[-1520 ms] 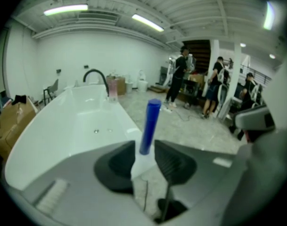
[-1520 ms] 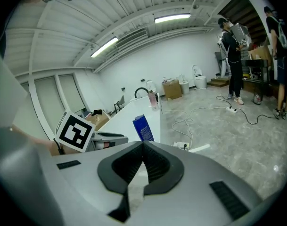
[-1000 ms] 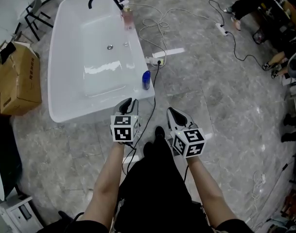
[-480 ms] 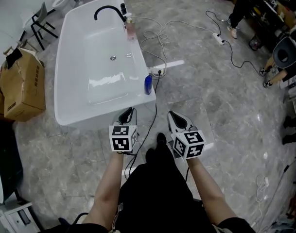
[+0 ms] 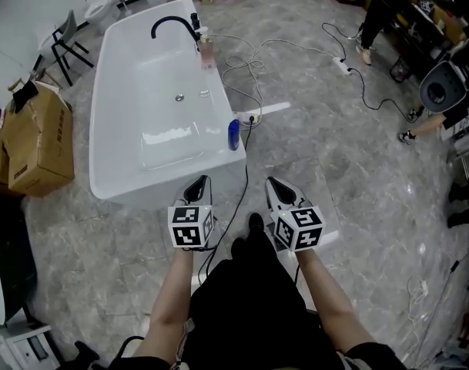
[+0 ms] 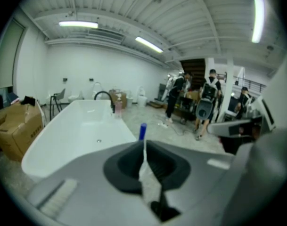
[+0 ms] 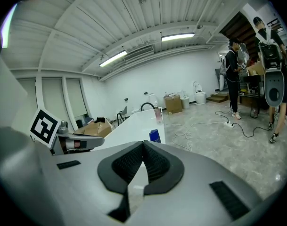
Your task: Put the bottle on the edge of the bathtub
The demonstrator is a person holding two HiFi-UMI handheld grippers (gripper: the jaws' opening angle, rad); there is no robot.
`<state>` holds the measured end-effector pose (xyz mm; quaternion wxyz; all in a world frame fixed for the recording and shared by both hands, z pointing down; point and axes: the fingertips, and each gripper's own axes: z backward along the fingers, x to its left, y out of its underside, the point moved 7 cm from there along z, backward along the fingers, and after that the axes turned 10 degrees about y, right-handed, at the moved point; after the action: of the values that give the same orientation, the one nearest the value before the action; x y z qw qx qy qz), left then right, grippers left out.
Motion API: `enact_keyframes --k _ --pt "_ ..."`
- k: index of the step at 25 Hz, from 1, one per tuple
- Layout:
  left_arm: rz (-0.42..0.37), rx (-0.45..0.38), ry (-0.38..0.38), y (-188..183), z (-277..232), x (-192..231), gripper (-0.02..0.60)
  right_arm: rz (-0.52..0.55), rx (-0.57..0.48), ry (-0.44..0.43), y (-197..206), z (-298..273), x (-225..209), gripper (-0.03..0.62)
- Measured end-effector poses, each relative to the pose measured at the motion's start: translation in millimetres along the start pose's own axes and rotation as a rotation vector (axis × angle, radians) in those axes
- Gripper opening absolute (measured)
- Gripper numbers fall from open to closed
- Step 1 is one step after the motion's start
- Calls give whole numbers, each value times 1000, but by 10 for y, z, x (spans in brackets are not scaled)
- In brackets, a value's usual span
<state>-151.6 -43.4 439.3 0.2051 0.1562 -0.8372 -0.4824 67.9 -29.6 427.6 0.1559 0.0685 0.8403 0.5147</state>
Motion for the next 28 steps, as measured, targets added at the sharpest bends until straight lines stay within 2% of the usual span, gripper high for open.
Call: enact_keyframes --k 12,28 --pt "-7 -61 -19 -80 323 7 8 15 -33 -14 -50 172 93 3" --pt "-14 -93 -21 -161 410 43 8 12 -58 -36 -134 205 190 3"
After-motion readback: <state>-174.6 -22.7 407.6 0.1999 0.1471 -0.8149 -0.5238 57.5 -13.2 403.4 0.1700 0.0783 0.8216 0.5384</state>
